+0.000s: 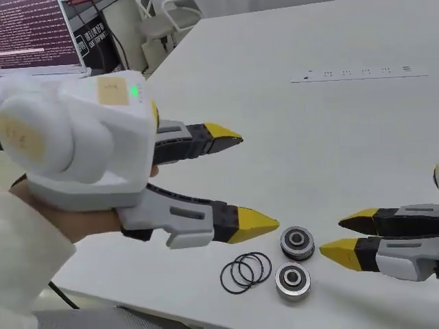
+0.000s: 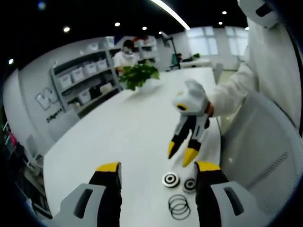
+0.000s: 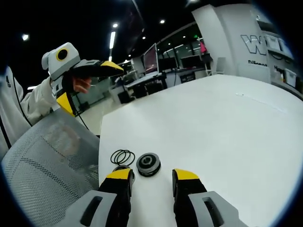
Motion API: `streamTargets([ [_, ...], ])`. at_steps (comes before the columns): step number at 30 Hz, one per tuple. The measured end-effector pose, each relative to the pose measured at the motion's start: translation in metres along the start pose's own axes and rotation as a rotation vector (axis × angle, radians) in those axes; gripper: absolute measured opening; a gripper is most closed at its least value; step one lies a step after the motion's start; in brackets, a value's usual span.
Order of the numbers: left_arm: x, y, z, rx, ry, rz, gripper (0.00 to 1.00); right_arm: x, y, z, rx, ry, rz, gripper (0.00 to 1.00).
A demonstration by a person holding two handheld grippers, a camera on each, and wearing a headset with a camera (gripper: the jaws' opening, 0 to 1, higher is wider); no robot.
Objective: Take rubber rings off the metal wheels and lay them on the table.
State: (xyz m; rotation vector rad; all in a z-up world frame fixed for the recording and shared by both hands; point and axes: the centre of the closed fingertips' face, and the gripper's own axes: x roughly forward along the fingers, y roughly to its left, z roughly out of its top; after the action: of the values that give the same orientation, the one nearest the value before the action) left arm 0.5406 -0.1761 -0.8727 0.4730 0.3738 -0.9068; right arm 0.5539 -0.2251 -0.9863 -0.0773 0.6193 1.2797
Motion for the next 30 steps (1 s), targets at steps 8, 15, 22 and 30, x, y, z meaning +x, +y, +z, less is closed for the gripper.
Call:
streamTargets([
  [8, 0.023, -0.005, -0.006, 0.014, 0.006, -0.034, 0.55, 0.007, 0.000, -0.005, -0.038, 0.025, 0.001, 0.30],
  [15, 0.038, -0.008, -0.022, -0.004, 0.018, -0.060, 0.49, 0.014, -0.001, -0.010, -0.053, 0.051, 0.010, 0.28],
  [22, 0.052, -0.006, -0.044, -0.043, 0.051, -0.061, 0.45, 0.022, 0.000, -0.014, -0.074, 0.081, 0.024, 0.27],
  [30, 0.068, -0.008, -0.066, -0.070, 0.092, -0.061, 0.40, 0.032, 0.001, -0.020, -0.115, 0.118, 0.039, 0.26],
])
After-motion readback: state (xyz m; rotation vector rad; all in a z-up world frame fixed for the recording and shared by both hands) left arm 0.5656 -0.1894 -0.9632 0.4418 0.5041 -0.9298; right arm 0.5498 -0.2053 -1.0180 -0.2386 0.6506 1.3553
